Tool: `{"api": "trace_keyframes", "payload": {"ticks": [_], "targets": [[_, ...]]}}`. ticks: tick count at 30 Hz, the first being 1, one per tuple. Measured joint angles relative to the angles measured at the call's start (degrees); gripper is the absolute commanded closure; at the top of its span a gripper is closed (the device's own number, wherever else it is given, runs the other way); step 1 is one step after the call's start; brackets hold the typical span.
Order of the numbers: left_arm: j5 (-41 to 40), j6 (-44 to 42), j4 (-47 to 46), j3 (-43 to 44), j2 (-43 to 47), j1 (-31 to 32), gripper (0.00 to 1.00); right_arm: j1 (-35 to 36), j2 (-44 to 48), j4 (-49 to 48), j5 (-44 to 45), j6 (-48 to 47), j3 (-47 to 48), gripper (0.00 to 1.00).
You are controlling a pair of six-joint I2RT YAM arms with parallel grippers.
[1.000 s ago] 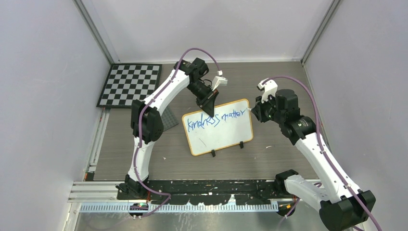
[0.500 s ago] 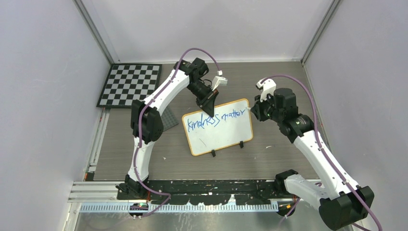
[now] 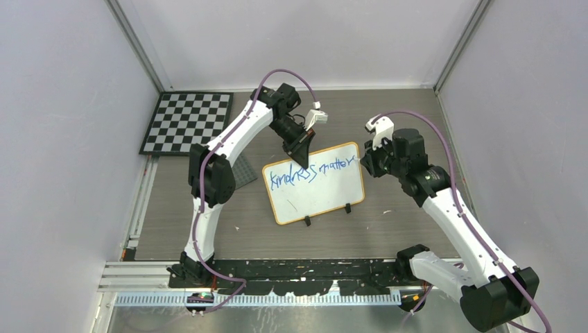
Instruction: Write a sentence on the whiteboard
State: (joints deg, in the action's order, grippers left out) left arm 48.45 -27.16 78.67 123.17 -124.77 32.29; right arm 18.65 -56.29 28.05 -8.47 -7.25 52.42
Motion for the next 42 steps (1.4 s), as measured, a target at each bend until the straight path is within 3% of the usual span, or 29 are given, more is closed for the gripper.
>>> {"api": "trace_keyframes", "payload": {"ticks": [12,24,27,33,36,42], "targets": [[-0.07,0.15,-0.02,0.0,0.0,-0.02,1.0,0.0,0.04,1.22,1.27,-1.42,-0.61,1.0],[-0.04,0.37,-0.22,-0.09,0.0,-0.02,1.0,1.51,-1.49,3.41,-2.99,-1.46,-0.59,1.0],[-0.07,0.7,-0.42,-0.11,0.0,-0.02,0.91,1.51,-1.46,4.09,-5.31,-1.51,-0.22,1.0],[-0.96,1.64,-1.09,-1.6,0.42,-0.28,0.64,1.81,-1.46,6.6,-12.59,-1.95,2.49,1.0],[-1.53,2.49,-1.46,-3.17,1.07,-0.37,0.57,2.86,-1.46,7.45,-15.74,-1.95,3.63,1.0],[-2.38,2.97,-2.36,-6.23,5.66,-1.49,0.52,7.89,-1.81,8.04,-19.34,-1.92,4.28,1.0]]}}
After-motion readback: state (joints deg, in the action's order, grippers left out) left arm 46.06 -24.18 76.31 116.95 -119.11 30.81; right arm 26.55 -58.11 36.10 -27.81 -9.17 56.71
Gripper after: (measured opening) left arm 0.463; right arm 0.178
